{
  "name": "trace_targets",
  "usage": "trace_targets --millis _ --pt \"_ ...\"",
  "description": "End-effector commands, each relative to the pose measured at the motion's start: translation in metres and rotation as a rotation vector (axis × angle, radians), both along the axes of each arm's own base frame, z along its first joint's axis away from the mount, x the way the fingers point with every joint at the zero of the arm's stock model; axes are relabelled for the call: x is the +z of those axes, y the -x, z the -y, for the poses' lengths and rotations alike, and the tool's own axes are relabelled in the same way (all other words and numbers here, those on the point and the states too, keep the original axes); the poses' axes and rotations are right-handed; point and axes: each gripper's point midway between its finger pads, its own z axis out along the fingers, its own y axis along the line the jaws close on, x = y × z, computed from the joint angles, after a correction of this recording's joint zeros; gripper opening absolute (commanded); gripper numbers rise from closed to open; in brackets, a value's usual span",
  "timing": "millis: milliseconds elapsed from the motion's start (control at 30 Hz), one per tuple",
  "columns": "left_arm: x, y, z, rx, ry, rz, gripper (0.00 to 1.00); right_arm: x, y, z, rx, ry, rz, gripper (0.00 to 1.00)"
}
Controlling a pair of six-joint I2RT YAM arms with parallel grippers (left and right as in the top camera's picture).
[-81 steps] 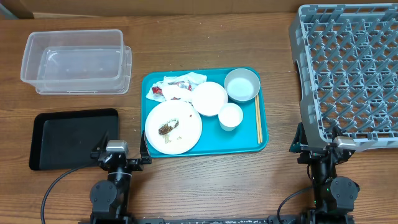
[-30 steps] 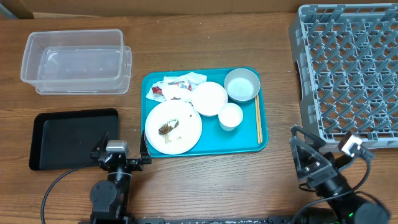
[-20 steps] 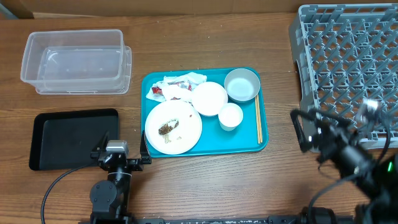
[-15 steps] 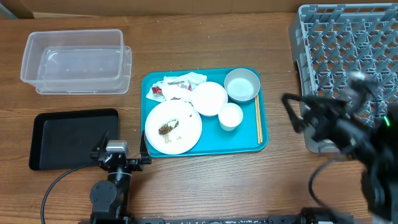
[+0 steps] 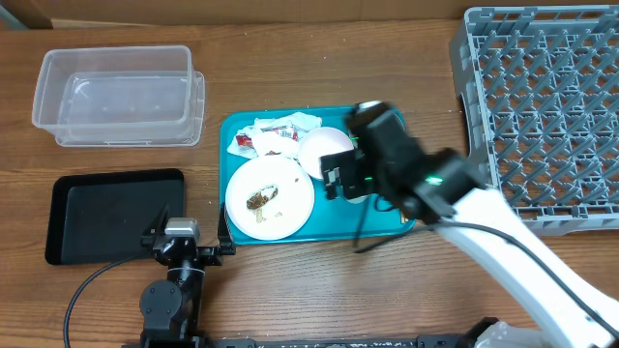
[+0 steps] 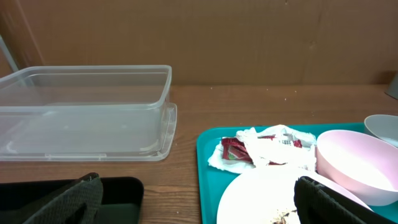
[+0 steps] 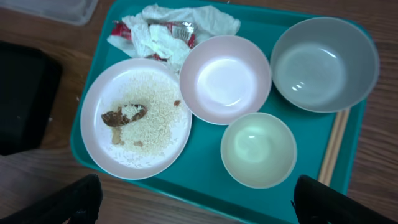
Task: Sort waste into correct bins and load items into the dishwasher
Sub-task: 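Reach the right gripper over the tray and grasp the white bowl rim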
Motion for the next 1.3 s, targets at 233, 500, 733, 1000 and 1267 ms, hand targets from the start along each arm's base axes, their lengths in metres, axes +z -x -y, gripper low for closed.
trace_targets --millis 233,500,733,1000,1267 --pt "0.001 0.0 0.0 -0.002 0.007 0.009 1.0 -0.059 -0.021 -0.017 -0.011 0.132 -0.062 0.77" --pt "0.001 0.0 0.0 -0.002 0.007 0.009 1.0 -0.114 -0.019 -0.01 -0.023 0.258 -0.176 0.6" --pt "0.001 0.0 0.0 -0.002 0.007 0.008 1.0 -0.123 -0.023 0.001 -0.087 0.309 -0.173 0.52" --pt "0.001 0.0 0.0 -0.002 0.007 0.008 1.0 -0.129 -0.018 0.004 -0.084 0.324 -0.194 0.41" --pt "0.001 0.0 0.0 -0.002 0.007 0.009 1.0 -0.132 -0.013 0.003 -0.075 0.314 -0.217 0.22"
